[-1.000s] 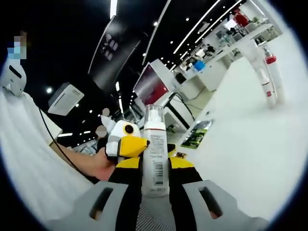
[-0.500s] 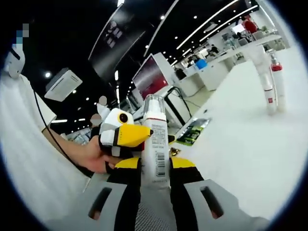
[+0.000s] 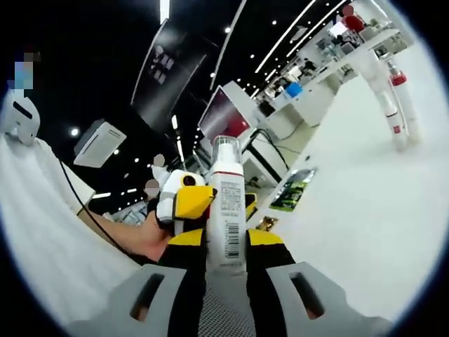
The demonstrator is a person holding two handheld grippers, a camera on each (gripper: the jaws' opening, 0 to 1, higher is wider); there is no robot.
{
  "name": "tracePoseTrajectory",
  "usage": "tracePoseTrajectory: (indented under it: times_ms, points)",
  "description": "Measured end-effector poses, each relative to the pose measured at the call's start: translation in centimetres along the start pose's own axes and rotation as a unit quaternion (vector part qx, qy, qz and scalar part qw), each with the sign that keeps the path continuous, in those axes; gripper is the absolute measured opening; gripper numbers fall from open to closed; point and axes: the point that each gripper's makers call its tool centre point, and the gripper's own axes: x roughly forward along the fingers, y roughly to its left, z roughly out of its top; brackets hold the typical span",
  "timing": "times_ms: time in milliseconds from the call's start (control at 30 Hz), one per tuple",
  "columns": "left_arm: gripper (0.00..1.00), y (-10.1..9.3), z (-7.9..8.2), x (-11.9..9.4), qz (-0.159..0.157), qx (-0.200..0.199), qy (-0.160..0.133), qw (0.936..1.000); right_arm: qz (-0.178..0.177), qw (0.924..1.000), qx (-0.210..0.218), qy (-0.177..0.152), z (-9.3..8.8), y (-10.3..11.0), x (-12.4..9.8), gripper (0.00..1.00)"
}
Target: Arrange the skincare products in the storage area until every visible bottle or jar stands upright without overlapping.
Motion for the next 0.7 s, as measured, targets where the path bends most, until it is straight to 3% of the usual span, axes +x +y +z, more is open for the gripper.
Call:
tracePoseTrajectory:
  times_ms: [167, 333, 500, 700]
  points:
    - [0.23, -0.3, -1.2, 0.4, -0.006, 0.016, 0.032, 0.9993, 0.006, 1.0000, 0.003, -0.004, 0.2, 0.3, 0.0, 0.18]
    - [0.23, -0.4, -1.0, 0.2, -0.007, 0.023, 0.030, 0.9993, 0.007, 1.0000, -0.004, -0.002, -0.1, 0.4, 0.2, 0.19]
    - [0.23, 0.3, -1.0, 0.1, 0.014, 0.051, 0.031, 0.9981, -0.017, 0.9985, -0.053, 0.005, -0.2, -0.3, 0.4, 0.20]
    - [0.22, 1.1, -1.1, 0.0, 0.043, 0.088, 0.035, 0.9945, -0.037, 0.9961, -0.078, 0.018, -0.6, -1.0, 0.5, 0.21]
